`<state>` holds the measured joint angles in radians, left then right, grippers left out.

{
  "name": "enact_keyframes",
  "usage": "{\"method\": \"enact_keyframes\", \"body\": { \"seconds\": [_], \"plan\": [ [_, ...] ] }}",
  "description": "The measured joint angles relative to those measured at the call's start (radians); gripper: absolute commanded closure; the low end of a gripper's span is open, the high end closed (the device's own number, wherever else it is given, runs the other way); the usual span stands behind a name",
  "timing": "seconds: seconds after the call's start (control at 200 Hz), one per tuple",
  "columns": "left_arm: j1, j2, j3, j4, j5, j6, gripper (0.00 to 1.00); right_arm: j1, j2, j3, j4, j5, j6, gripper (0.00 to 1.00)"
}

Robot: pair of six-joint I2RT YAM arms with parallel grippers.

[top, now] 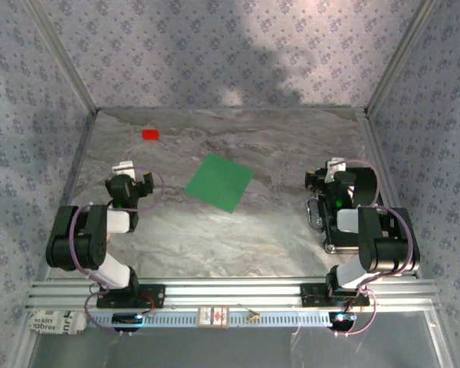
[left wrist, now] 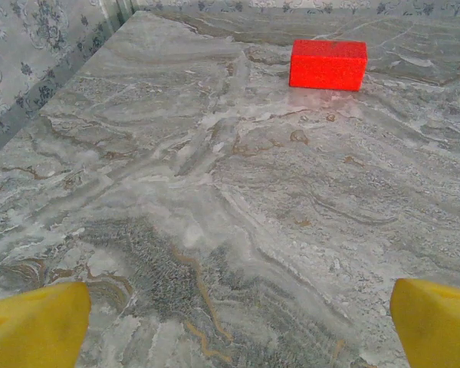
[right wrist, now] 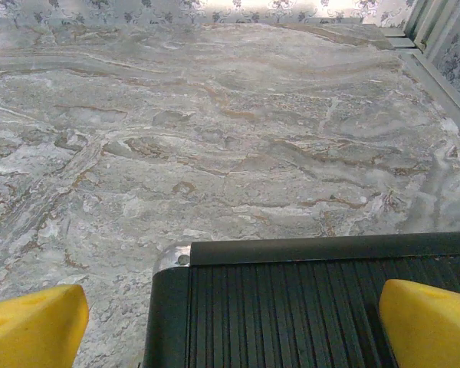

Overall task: Fold a paper plane with a square sheet of paper (pick it up from the middle)
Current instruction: Move the square sheet of paper to the center of the table.

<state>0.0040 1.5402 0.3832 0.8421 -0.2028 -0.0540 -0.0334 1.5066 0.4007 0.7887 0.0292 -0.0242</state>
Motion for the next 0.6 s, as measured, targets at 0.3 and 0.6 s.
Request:
{"method": "enact_keyframes", "body": {
  "seconds": [0.3, 0.6],
  "plan": [
    [0.0, 0.0, 0.0, -0.005, 0.096, 0.027, 0.0, 0.0, 0.0, 0.0, 0.0, 0.0, 0.0, 0.01],
    [0.0, 0.0, 0.0, -0.005, 0.129, 0.035, 0.0, -0.002, 0.0, 0.0, 0.0, -0.003, 0.0, 0.01]
  ]
}}
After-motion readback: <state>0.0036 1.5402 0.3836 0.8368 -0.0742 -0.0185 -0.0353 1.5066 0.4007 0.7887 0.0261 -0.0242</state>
